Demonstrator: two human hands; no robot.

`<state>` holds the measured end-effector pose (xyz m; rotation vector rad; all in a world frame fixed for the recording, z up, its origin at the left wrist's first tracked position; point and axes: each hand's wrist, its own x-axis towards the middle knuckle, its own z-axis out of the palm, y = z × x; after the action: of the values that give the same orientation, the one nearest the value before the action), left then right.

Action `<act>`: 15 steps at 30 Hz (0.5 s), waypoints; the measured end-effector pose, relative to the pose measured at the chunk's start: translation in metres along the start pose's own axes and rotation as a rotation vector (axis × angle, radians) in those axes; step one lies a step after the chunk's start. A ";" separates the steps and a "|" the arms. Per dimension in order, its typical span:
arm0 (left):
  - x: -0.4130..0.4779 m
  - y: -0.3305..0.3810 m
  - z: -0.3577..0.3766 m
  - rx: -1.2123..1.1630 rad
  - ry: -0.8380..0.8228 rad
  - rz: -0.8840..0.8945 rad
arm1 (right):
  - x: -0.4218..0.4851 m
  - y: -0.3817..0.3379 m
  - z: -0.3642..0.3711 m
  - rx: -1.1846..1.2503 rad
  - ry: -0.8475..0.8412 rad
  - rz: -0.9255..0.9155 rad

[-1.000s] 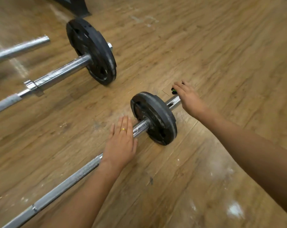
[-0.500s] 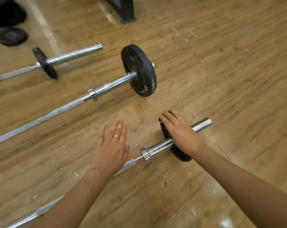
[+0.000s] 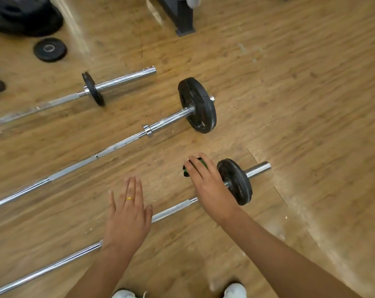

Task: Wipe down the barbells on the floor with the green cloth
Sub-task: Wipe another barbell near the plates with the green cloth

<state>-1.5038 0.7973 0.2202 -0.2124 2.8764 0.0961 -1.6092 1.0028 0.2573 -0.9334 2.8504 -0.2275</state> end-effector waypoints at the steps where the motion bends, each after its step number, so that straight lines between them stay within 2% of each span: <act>1: -0.003 -0.003 -0.011 -0.013 -0.011 0.000 | -0.001 -0.003 -0.010 -0.016 -0.008 -0.008; 7: -0.011 -0.022 -0.086 -0.024 -0.057 0.090 | 0.000 -0.031 -0.064 0.029 -0.158 0.060; 12: -0.002 -0.025 -0.126 0.112 -0.043 0.237 | 0.002 -0.044 -0.084 0.064 -0.126 0.102; 15: 0.013 -0.018 -0.132 0.169 -0.054 0.258 | 0.010 -0.039 -0.085 0.065 -0.073 0.092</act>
<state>-1.5466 0.7670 0.3430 0.1911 2.8237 -0.0928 -1.6095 0.9749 0.3467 -0.7793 2.7928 -0.2680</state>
